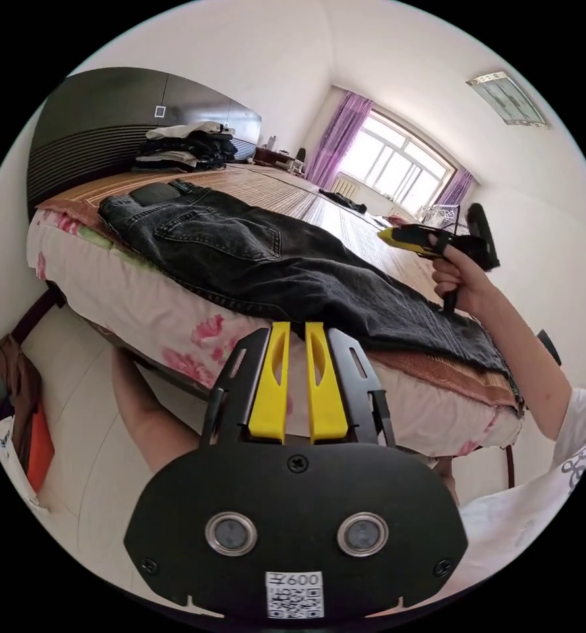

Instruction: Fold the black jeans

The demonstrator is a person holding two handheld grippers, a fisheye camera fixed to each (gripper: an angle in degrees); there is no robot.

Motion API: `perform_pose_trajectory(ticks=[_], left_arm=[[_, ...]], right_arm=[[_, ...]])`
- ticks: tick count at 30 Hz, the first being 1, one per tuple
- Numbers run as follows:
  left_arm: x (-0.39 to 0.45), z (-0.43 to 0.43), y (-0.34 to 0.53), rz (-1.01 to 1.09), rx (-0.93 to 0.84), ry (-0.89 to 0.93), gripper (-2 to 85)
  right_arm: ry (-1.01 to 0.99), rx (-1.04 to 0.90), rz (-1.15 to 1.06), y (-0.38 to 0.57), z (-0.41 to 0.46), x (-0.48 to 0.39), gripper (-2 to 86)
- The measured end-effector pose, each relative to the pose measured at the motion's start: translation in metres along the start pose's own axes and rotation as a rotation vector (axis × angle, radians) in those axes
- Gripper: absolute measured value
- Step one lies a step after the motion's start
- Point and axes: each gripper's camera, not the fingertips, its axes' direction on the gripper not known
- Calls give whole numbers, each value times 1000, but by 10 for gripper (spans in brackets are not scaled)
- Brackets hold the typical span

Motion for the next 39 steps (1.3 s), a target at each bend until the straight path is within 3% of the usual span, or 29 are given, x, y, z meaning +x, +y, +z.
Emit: perform_pose_trajectory(ticks=[4,9,13,19,21,24,27,30,31,33,35,36,39], left_arm=[[48,7,34,263,8,-192,19],[59,9,53,327,-11,-171,13],[102,18,90,633,-10,-335,10],[107,11,96,604,-22,-280,5],[111,11,111,620,-135,-383,3],[116,-14,125,707,-49,-478,2],[124,-11,86,738,45,-575,2],[116,20,13,672,37,-513,2],[112,26,0,652,50,-502,2],[89,65,-47,648,79,-518,2],[53,109,-83,555,-4,-618,2],[24,146,-101,525,-165,-615,2],[-4,161,-108,550,-122,-480,2]], right_arm=[[41,-134,36,-60,61,-4,-8],[107,-176,1,-95,80,-6,-9],[100,-173,-39,-113,84,-15,-8],[77,-137,-44,-132,84,-26,-9],[105,-125,-23,-136,82,-34,-9],[218,-84,-180,-126,73,-83,-9],[235,20,-342,-94,61,-144,-9],[61,-111,-351,-70,73,-170,-9],[36,-193,-324,-60,82,-169,-9],[35,-117,-287,-41,75,-162,-9],[26,-47,-210,-19,58,-144,-9],[12,-37,-209,-15,53,-139,-9],[-30,-5,-54,4,18,-100,-9]])
